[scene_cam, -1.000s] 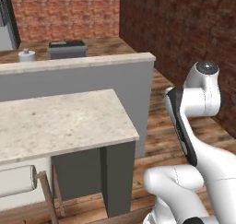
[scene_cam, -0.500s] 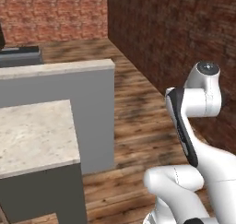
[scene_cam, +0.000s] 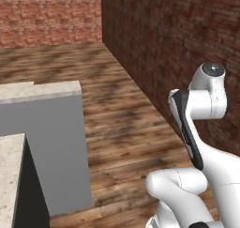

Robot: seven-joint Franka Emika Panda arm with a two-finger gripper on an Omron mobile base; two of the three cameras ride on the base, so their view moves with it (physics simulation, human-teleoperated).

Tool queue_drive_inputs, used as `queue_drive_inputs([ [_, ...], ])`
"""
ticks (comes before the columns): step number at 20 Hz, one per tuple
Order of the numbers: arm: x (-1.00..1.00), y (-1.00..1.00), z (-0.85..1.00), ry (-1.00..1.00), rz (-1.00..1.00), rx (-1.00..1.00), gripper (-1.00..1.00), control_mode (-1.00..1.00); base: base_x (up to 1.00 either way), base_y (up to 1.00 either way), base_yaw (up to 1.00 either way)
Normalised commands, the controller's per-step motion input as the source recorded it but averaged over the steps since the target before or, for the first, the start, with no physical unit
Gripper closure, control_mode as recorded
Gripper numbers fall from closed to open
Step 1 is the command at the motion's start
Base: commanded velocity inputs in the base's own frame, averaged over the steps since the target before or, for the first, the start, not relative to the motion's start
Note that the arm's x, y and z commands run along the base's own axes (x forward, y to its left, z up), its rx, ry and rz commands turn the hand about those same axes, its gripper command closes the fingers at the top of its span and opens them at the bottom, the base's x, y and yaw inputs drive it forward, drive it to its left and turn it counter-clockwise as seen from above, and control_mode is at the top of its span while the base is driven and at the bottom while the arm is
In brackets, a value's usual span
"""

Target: Take the cheese, chicken drumstick, and bell pepper from the fridge and place them on the plate on the dining counter to create an appetizer plate.

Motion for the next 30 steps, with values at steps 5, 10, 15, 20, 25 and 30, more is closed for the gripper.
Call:
queue_drive_inputs([
  [5, 0.00, 0.00, 0.00, 0.00, 0.00, 0.00, -1.00, 1.00, 1.00, -0.05, 0.01],
  [10, 0.00, 0.00, 0.00, 0.00, 0.00, 0.00, -1.00, 1.00, 1.00, 0.00, 0.01],
  [15, 0.00, 0.00, 0.00, 0.00, 0.00, 0.00, -1.00, 1.00, 1.00, 0.00, 0.00],
  [20, 0.00, 0.00, 0.00, 0.00, 0.00, 0.00, -1.00, 1.00, 1.00, 0.00, 0.16],
  [25, 0.00, 0.00, 0.00, 0.00, 0.00, 0.00, -1.00, 1.00, 1.00, 0.00, 0.45],
  [30, 0.00, 0.00, 0.00, 0.00, 0.00, 0.00, -1.00, 1.00, 1.00, -0.02, 0.60],
])
